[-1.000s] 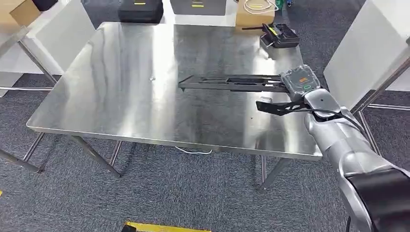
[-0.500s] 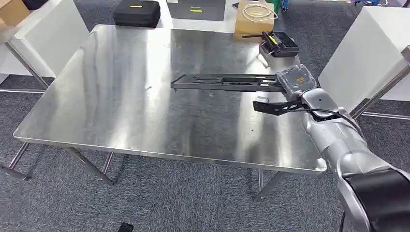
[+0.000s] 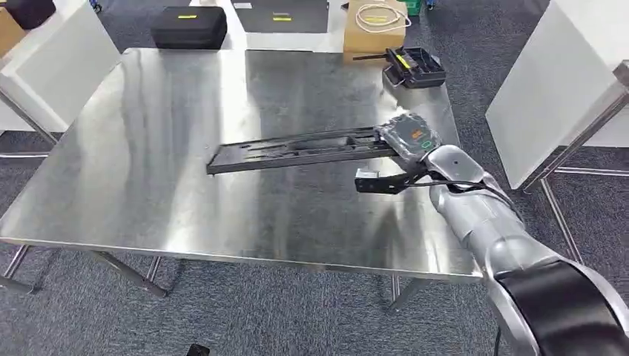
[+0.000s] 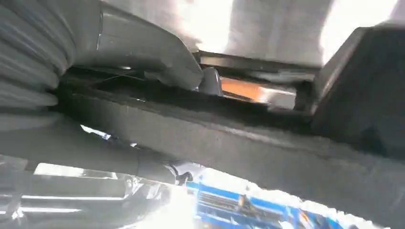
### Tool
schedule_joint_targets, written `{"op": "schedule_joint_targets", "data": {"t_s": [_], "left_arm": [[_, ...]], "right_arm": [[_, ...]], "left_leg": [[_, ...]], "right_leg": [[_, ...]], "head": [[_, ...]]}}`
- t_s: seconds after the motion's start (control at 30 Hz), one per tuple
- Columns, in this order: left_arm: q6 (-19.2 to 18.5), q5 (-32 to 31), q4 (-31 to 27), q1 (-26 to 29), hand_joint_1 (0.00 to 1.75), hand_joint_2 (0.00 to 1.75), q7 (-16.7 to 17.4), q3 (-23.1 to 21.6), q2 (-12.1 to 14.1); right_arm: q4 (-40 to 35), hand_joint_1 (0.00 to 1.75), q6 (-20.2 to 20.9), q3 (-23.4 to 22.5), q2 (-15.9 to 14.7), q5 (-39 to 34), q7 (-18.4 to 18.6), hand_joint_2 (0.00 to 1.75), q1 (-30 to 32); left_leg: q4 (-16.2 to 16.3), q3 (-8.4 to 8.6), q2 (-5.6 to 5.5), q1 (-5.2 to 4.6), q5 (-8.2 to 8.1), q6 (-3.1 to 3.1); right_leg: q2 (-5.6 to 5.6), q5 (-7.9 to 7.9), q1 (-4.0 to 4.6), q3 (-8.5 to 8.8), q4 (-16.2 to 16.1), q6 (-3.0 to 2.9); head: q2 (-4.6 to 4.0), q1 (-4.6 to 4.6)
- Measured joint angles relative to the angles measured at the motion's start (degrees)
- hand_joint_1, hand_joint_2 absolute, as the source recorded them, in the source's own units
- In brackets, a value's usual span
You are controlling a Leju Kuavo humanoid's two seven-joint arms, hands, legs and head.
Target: Take the parts from the cabinet and place them on the table.
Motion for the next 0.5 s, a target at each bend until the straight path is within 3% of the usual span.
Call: {"op": "schedule_joint_targets", "data": {"t_s": [0.03, 0.07, 0.1, 0.13, 0.2, 0.23, 0.27, 0.3, 0.37, 0.43, 0.47, 0.5], "left_arm": [[0.68, 0.00, 0.00, 0.01, 0.00, 1.75, -0.38, 0.00, -0.07], [1.43, 0.02, 0.00, 0.01, 0.00, 1.75, -0.70, 0.04, -0.18], [2.19, 0.11, 0.00, 0.02, 0.00, 1.75, -0.97, 0.13, -0.26], [2.62, 0.33, 0.00, 0.04, 0.00, 1.75, -1.21, 0.30, -0.33], [3.59, 0.79, 0.00, 0.07, 0.00, 1.75, -2.04, 0.74, -0.46], [3.65, 0.92, 0.00, 0.03, 0.00, 1.75, -2.32, 0.90, -0.48], [3.59, 1.29, 0.00, -0.14, 0.00, 1.75, -2.21, 1.05, -0.48], [3.11, 1.53, 0.00, -0.22, 0.00, 1.75, -1.52, 1.33, -0.61], [2.23, 1.97, 0.07, -0.19, 0.00, 1.75, 0.39, 1.90, -0.88], [2.19, 1.97, 0.11, -0.19, 0.00, 1.75, 0.95, 2.10, -0.88], [2.17, 1.97, 0.11, -0.21, 0.00, 0.00, 1.00, 2.27, -0.88], [2.15, 1.97, 0.11, -0.21, 0.00, 0.00, 1.05, 2.34, -0.88]], "right_arm": [[0.00, 1.75, 0.00, 0.00, 0.53, -0.18, -0.15, 1.75, 0.34], [0.00, 1.75, 0.00, 0.02, 1.10, -0.16, -0.26, 1.75, 0.71], [0.00, 1.75, -0.04, 0.07, 1.60, -0.18, -0.29, 1.75, 0.98], [0.00, 0.00, -0.07, 0.11, 2.05, -0.35, -0.29, 0.00, 1.08], [0.00, 0.00, -0.09, 0.24, 3.09, -0.40, -0.27, 0.00, 0.98], [0.00, 0.00, -0.13, 0.28, 3.50, -0.37, 0.00, 0.00, 0.96], [0.00, 0.00, -0.18, 0.35, 3.81, -0.11, 0.28, 0.00, 0.68], [0.00, 0.00, -0.17, 0.46, 4.02, 0.11, 0.72, 0.00, 0.63], [0.02, 0.00, -0.20, 0.94, 4.02, 0.17, 1.35, 0.00, 0.85], [0.02, 0.00, -0.26, 1.24, 4.00, -0.02, 1.46, 0.00, 0.79], [0.02, 0.00, -0.28, 1.35, 3.98, -0.05, 1.55, 0.00, 0.78], [0.02, 0.00, -0.31, 1.44, 3.98, -0.07, 1.61, 0.00, 0.78]], "left_leg": [[4.29, -2.74, 0.00, 0.01, -1.52, -0.11], [6.24, -4.49, 0.00, 0.01, -1.55, -0.08], [5.49, -4.87, 0.00, 0.01, -0.18, 0.07], [2.34, -4.02, 0.00, 0.00, 2.39, 0.27], [-8.92, 0.56, 0.00, -0.01, 9.65, 1.08], [-11.51, 1.71, -0.09, -0.15, 10.33, 1.41], [-11.96, 1.53, -0.02, -0.53, 8.95, 1.53], [-11.68, 1.77, -0.09, -0.63, 9.59, 1.78], [-11.81, 1.87, -0.19, -0.59, 10.14, 0.75], [-11.80, 1.84, -0.46, -1.02, 10.13, 0.87], [-11.80, 1.84, -0.51, -1.20, 10.08, 0.96], [-11.80, 1.84, -0.52, -1.36, 10.02, 1.08]], "right_leg": [[0.06, -0.26, 0.13, 0.27, 0.00, -0.36], [0.09, -0.50, 0.23, 0.61, 0.00, -0.66], [0.14, -0.85, 0.34, 1.02, 0.00, -0.76], [0.16, -1.15, 0.40, 1.45, 0.00, -0.79], [0.35, -1.81, 0.56, 2.50, -0.03, -0.68], [0.40, -2.01, 0.59, 2.65, -0.14, -0.52], [0.51, -2.09, 0.87, 2.54, -0.18, -0.36], [0.49, -2.27, 0.99, 2.28, -0.18, -0.07], [0.41, -2.80, 1.52, 2.62, 0.21, -0.32], [0.26, -2.79, 1.66, 2.70, -0.02, -0.18], [0.21, -2.79, 1.65, 2.72, -0.17, -0.17], [0.19, -2.78, 1.63, 2.74, -0.31, -0.16]], "head": [[0.00, 0.02], [0.00, 0.00], [0.00, 0.04], [0.00, 0.02], [0.00, 0.04], [0.00, 0.13], [0.00, 0.15], [0.00, -0.13], [0.00, 0.11], [0.00, 0.04], [0.00, 0.06], [0.00, 0.02]]}}
